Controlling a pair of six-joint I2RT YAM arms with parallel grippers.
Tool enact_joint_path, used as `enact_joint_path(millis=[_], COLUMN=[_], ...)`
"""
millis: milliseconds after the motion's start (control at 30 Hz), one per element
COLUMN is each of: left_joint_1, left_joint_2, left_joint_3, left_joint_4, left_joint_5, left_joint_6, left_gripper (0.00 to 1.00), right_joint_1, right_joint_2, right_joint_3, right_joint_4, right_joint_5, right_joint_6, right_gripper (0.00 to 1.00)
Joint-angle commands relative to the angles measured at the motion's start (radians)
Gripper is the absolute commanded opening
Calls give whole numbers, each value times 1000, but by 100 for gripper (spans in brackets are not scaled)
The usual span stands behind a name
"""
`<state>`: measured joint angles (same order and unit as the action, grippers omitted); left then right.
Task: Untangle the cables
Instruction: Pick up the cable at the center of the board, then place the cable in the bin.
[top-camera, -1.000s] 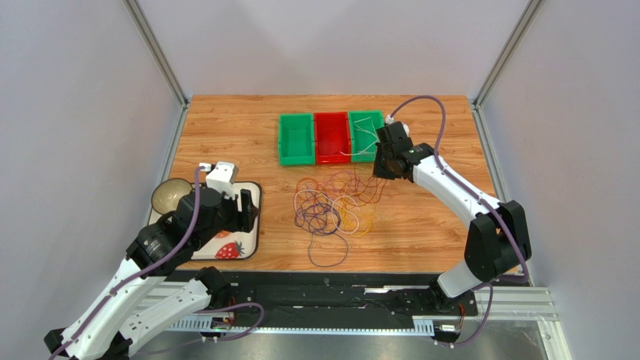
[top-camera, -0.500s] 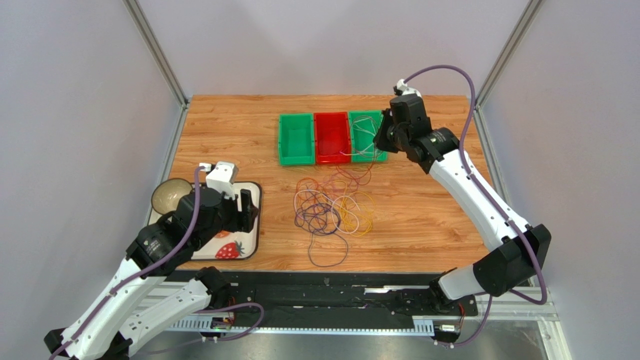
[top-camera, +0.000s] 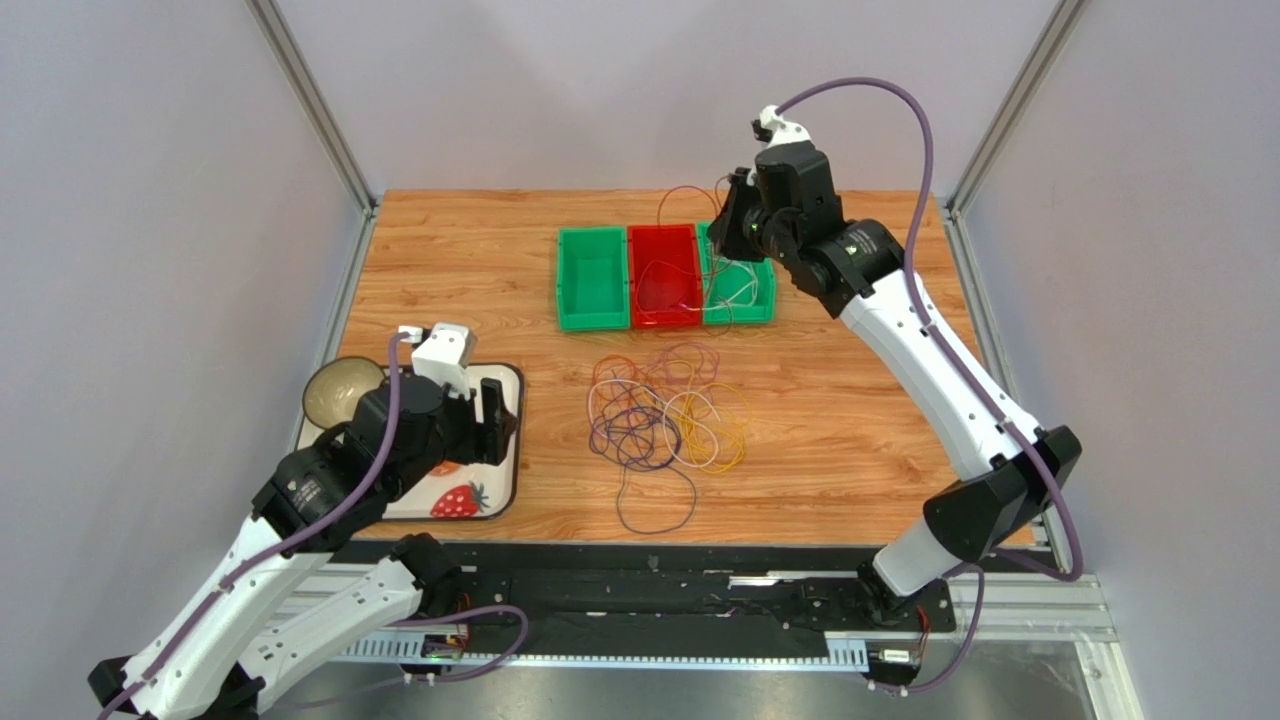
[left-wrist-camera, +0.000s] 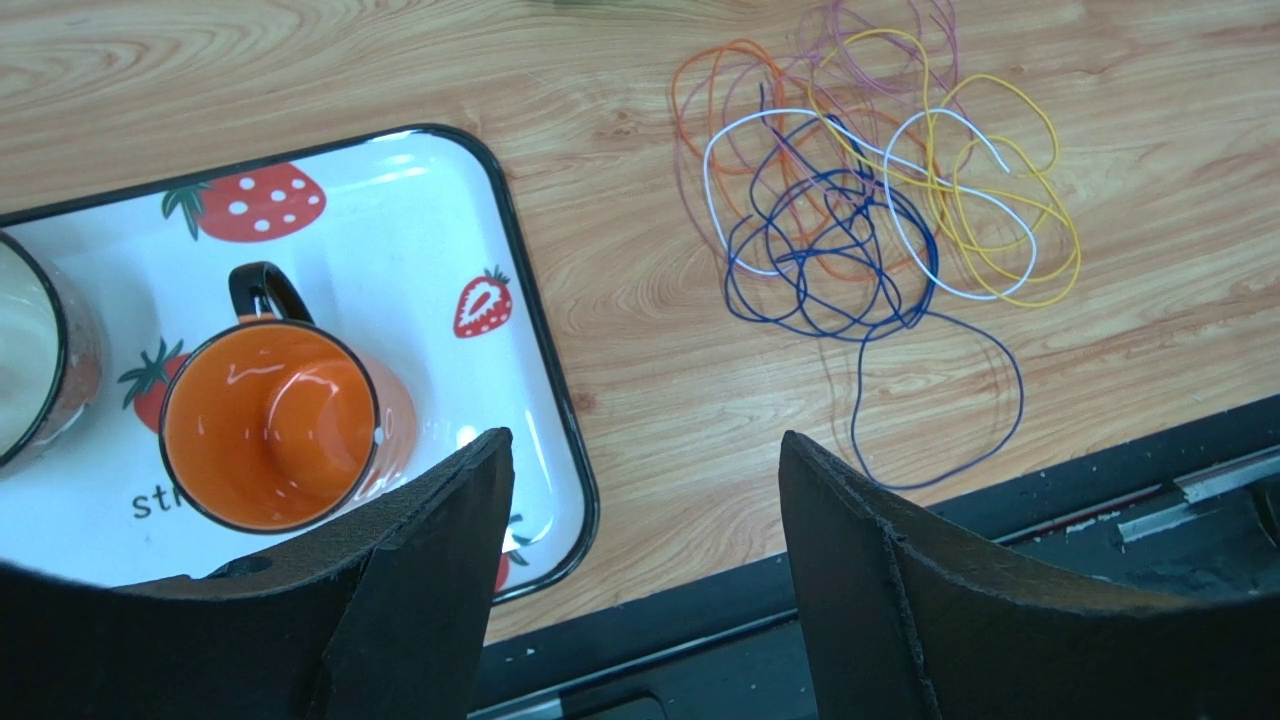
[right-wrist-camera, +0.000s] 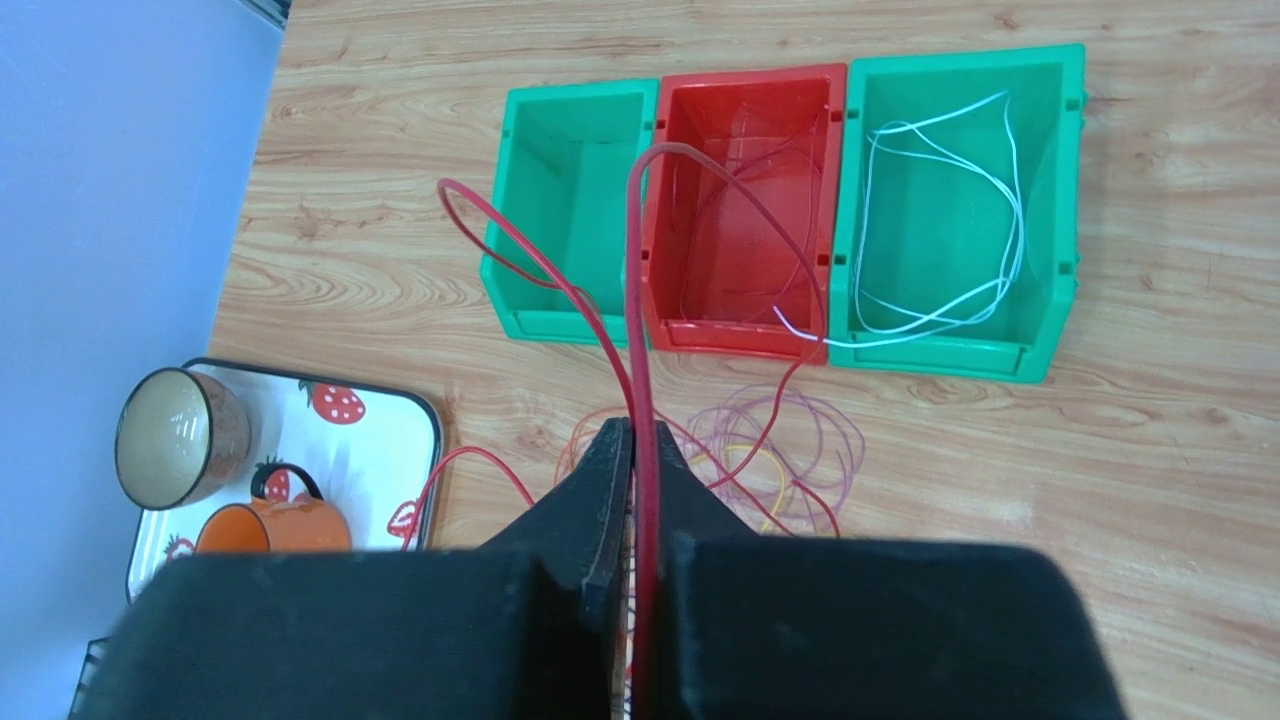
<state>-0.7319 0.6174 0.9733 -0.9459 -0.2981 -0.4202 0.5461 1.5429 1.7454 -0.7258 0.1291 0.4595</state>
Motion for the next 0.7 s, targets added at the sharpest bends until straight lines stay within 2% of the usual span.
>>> enact_joint_path(millis=[0, 667], left_joint_1=[-3, -3], left_joint_2=[-7, -4], left_joint_3=[-4, -2], left_joint_4=[16, 9], left_joint_5=[-12, -42], left_joint_6=[4, -6], left_gripper=[74, 74], right_joint_1=[5, -20], right_joint_2=[55, 428], right_joint_3=[98, 450], right_joint_4=[12, -9], right_joint_5=[-5, 15], right_joint_6=[-28, -22], right_gripper=[0, 0])
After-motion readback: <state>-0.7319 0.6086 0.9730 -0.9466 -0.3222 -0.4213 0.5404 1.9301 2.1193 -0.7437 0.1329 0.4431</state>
